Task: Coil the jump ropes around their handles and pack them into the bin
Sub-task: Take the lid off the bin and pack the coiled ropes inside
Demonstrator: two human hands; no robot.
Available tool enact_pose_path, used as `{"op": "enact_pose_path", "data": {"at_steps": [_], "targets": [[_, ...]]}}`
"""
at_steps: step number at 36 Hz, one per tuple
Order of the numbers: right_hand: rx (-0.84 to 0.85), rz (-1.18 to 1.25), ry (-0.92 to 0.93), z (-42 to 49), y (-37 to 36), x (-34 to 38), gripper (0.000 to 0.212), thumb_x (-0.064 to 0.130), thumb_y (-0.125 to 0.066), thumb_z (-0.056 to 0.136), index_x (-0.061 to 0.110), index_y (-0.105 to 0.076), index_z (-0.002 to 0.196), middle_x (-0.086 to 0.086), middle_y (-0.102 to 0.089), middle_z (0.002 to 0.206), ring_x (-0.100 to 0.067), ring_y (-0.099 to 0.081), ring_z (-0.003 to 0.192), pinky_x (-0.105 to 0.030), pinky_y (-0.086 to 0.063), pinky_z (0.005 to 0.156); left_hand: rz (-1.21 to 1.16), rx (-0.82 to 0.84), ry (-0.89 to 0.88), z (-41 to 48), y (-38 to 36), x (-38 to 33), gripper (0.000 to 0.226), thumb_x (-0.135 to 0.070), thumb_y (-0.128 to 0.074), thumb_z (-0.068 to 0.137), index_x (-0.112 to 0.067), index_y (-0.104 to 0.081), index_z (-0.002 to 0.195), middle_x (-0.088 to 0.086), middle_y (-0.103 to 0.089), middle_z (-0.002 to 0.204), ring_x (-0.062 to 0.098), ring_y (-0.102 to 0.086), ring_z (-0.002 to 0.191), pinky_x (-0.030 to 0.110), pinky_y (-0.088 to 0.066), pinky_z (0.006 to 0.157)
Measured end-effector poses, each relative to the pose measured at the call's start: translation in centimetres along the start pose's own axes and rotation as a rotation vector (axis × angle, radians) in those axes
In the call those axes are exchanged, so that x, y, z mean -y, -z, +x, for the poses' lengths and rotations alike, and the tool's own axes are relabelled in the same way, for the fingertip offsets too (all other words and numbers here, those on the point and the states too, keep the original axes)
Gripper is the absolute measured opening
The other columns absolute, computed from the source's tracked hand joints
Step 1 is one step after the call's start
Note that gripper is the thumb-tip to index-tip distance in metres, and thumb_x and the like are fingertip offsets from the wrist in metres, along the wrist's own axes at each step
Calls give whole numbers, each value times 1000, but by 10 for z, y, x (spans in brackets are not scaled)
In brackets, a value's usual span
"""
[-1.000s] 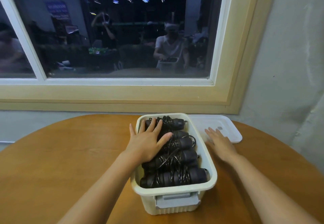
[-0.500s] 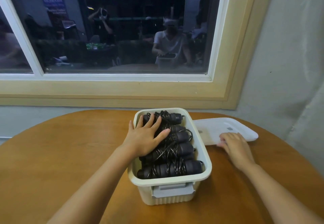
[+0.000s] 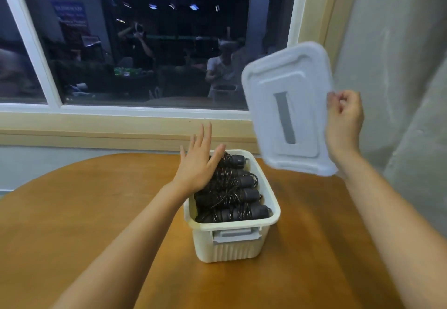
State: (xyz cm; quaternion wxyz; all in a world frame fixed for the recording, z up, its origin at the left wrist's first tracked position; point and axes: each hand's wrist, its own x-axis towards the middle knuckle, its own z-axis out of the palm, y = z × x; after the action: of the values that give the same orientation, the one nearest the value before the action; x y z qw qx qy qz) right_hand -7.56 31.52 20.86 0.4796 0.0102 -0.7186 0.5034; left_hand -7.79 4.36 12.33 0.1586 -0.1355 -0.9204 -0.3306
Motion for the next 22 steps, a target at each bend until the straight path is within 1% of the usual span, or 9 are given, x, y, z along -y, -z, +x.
{"op": "enact_pose_path", "data": {"at_steps": [4,8,10,12,13,15,17,19,22], "targets": [[9,237,-255,10,-30,7,26,19,-50,104,18,-45,78,5,-38,66,6,-38,44,-12,-30,49,-241,-69,-25,-3,21,-10,85,-82,-12,83,-40,14,152,-12,14,163,13,7,151,52,1,123],[99,385,-594,6,-61,-11,26,27,-56,101,12,-54,80,-9,-53,81,-16,-52,75,-29,-47,69,-444,4,-23,-17,34,-19,77,-71,-22,90,-38,7,153,-21,6,160,7,-3,149,34,-9,120],[217,364,-689,-3,-73,-20,17,23,-56,101,12,-60,89,-13,-61,93,-22,-60,77,-30,-55,64,-480,27,-9,-23,33,-19,84,-77,-23,88,-34,6,154,-21,1,159,4,-7,146,26,-12,114],[370,278,-659,-21,-83,-21,11,19,-52,103,12,-59,106,-13,-59,101,-18,-58,73,-22,-50,51,-436,60,75,-28,26,-16,87,-75,-18,86,-28,6,156,-9,-5,164,11,-12,148,27,-14,114],[449,237,-615,-33,-87,-21,19,20,-49,104,13,-55,121,-9,-57,109,-15,-57,79,-22,-49,58,-410,93,126,-31,21,-15,84,-69,-17,87,-27,6,156,-4,-8,164,17,-15,149,29,-15,115],[619,168,-494,-58,-94,-22,37,19,-45,106,14,-40,142,0,-49,125,-15,-54,106,-24,-46,87,-355,156,175,-38,9,-12,76,-63,-18,93,-29,7,157,-2,-11,164,21,-19,149,32,-14,117],[737,39,-361,-80,-98,-25,41,10,-46,103,18,-39,143,3,-50,128,-18,-50,116,-31,-42,95,-283,195,171,-44,2,-12,71,-61,-21,97,-32,5,157,-5,-11,164,21,-19,150,38,-6,123],[744,-63,-306,-91,-100,-34,44,1,-43,99,21,-44,139,1,-53,129,-18,-50,115,-27,-38,88,-288,238,204,-46,2,-11,71,-62,-21,97,-33,4,157,-6,-10,165,21,-18,150,43,-6,123],[767,-133,-342,-97,-100,-47,50,1,-39,102,19,-36,148,-5,-42,148,-22,-40,133,-24,-34,94,-278,274,186,-49,7,-9,70,-60,-24,99,-30,-1,158,-8,-9,164,15,-20,149,31,-11,119]]}}
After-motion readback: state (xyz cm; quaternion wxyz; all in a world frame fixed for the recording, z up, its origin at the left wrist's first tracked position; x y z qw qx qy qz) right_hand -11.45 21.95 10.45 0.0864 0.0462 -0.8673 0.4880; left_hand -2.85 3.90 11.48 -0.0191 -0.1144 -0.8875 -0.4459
